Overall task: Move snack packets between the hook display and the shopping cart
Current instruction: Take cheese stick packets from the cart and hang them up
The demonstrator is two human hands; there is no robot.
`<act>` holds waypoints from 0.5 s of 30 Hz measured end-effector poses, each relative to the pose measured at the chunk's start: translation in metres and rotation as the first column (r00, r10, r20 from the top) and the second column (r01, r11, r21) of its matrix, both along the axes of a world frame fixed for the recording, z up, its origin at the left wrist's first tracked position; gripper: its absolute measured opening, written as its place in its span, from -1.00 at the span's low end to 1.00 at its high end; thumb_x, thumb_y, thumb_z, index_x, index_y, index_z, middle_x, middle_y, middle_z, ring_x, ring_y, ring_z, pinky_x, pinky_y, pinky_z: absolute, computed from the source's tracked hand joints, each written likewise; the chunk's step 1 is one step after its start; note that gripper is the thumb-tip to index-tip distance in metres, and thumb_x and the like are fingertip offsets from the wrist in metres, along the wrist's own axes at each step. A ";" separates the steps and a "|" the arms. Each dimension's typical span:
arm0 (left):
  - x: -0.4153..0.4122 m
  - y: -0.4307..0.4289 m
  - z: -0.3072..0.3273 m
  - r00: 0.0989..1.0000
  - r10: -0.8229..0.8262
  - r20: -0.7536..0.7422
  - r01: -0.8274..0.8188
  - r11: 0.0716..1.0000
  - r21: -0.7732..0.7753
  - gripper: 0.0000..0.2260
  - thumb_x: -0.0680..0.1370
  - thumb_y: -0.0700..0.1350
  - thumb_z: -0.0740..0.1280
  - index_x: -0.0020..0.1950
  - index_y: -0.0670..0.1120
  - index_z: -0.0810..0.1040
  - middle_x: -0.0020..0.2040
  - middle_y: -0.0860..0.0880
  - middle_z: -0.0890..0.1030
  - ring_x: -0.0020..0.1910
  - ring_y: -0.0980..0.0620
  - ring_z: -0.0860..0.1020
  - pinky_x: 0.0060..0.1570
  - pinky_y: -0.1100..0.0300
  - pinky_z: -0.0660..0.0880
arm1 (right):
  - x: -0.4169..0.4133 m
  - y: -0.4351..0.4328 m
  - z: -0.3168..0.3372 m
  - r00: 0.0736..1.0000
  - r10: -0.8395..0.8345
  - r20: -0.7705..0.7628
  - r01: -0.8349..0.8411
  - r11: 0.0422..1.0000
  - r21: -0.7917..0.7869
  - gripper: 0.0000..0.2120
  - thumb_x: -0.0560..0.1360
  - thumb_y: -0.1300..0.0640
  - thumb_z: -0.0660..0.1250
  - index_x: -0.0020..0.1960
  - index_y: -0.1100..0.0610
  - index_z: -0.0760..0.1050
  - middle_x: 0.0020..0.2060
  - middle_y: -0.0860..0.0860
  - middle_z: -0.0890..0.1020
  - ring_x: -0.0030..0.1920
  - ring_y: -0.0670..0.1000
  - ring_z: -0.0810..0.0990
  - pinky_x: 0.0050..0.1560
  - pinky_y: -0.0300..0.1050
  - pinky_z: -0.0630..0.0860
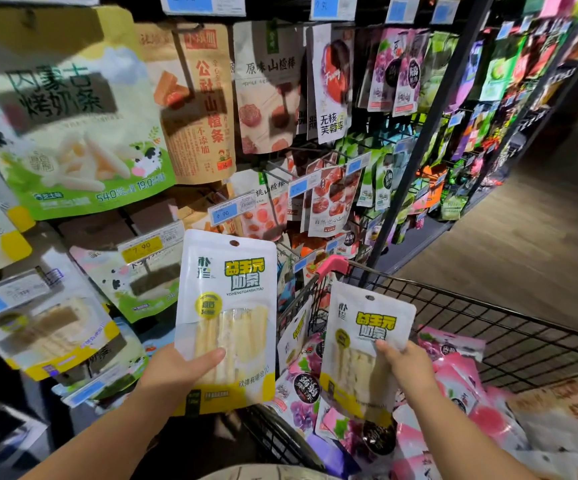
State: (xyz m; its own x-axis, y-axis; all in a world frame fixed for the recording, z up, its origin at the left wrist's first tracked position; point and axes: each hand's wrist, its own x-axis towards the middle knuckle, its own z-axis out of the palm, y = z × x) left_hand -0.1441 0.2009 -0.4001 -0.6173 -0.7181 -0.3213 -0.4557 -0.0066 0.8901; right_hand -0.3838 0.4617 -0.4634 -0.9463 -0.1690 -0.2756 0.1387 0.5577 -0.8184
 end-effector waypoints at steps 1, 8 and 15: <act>-0.001 -0.001 0.001 1.000 -0.003 0.003 0.003 1.000 -0.022 -0.91 0.43 -0.06 0.51 -0.18 0.03 0.61 -0.25 0.11 0.65 -0.18 0.09 0.59 -0.25 0.21 0.42 | -0.002 -0.002 0.006 1.000 -0.005 0.001 0.005 0.999 -0.041 -0.89 0.51 0.08 0.42 -0.14 0.08 0.55 -0.15 0.11 0.64 -0.10 0.11 0.58 0.00 0.02 0.51; -0.002 0.001 0.009 0.999 -0.038 0.012 0.039 0.997 -0.059 -0.93 0.45 -0.02 0.47 -0.15 0.02 0.63 -0.19 0.09 0.65 -0.17 0.12 0.57 -0.24 0.22 0.40 | -0.005 -0.017 0.059 0.997 -0.055 -0.061 0.033 0.951 -0.308 -0.92 0.51 0.14 0.42 -0.14 -0.02 0.60 -0.08 0.04 0.70 -0.07 0.03 0.63 -0.02 -0.04 0.52; -0.004 0.000 0.017 1.000 -0.017 -0.025 0.018 0.999 0.037 -0.84 0.42 0.02 0.51 -0.08 -0.02 0.67 -0.16 0.08 0.70 -0.10 0.06 0.63 -0.11 0.16 0.46 | 0.002 -0.048 0.129 0.995 0.103 0.012 -0.062 0.682 -0.729 -0.79 0.45 0.20 0.42 0.08 0.17 0.59 0.00 0.10 0.71 -0.01 0.11 0.69 0.00 0.08 0.61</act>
State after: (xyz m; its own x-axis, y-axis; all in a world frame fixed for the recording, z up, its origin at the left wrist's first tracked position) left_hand -0.1476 0.2013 -0.3829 -0.6378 -0.6948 -0.3323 -0.4338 -0.0324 0.9004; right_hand -0.3814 0.4134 -0.3345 -0.9079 -0.4121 -0.0765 0.1714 -0.1986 -0.9650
